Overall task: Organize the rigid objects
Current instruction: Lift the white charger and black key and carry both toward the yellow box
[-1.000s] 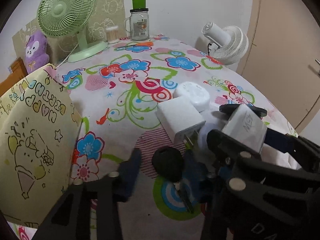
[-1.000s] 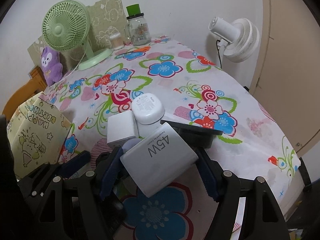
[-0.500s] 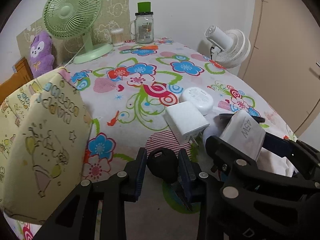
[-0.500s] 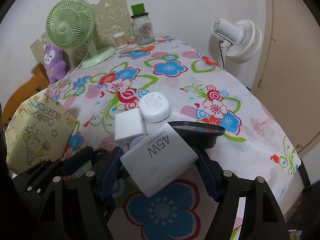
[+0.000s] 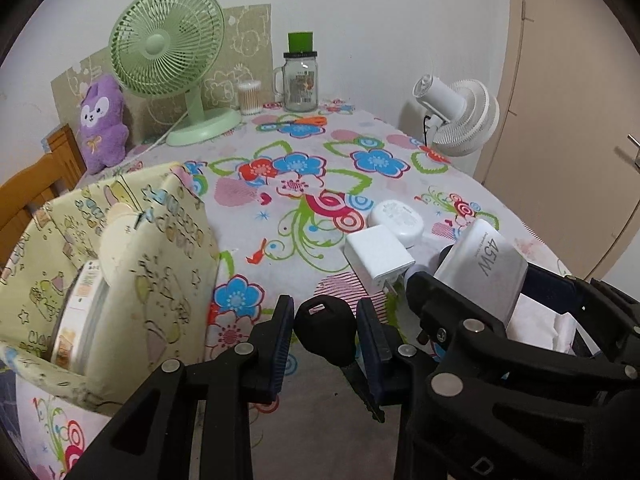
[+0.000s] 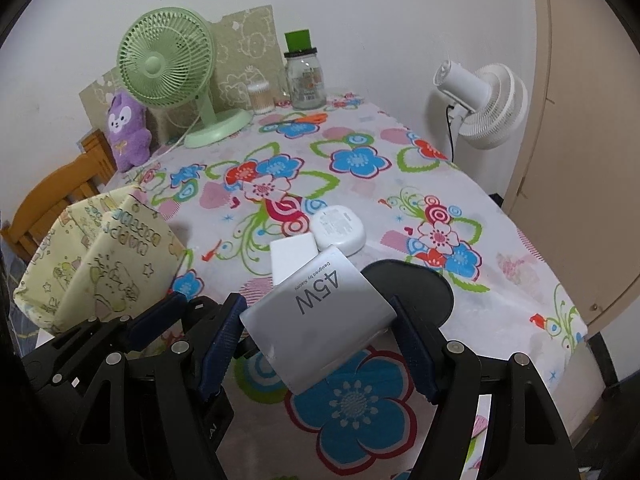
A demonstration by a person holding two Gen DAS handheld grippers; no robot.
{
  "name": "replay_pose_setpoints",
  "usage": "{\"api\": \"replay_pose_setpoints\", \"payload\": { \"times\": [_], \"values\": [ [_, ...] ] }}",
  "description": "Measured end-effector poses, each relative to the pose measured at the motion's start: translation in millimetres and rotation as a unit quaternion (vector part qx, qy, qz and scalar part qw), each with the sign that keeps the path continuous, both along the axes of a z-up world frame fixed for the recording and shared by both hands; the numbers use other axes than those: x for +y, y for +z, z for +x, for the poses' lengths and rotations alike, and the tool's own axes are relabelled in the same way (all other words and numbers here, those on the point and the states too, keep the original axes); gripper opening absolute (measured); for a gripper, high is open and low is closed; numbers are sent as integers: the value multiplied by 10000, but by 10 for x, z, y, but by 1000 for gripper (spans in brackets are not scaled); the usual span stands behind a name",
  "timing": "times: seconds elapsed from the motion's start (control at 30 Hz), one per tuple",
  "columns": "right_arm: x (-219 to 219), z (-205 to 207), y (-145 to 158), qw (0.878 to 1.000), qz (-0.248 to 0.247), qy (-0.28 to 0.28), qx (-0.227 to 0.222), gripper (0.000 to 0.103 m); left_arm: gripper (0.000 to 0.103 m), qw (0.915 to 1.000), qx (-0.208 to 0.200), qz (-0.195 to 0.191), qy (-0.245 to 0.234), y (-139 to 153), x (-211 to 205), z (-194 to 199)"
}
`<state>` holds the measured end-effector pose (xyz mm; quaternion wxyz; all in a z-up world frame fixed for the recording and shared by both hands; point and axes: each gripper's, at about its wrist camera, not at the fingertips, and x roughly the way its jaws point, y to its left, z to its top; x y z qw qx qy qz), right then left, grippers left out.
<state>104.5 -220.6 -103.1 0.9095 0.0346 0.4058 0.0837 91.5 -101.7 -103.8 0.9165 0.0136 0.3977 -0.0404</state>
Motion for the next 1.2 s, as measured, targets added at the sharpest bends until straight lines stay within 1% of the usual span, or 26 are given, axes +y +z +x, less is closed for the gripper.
{"api": "replay_pose_setpoints", "payload": {
  "times": [0.73,1.2],
  "values": [
    [219,-188,659,9985,-38,224,-490,76,32,9991,-407,61,52,606,189,-201],
    [457,-229,897,9970,-21,394,-660,76,32,9987,-484,168,23,834,403,-245]
  ]
}}
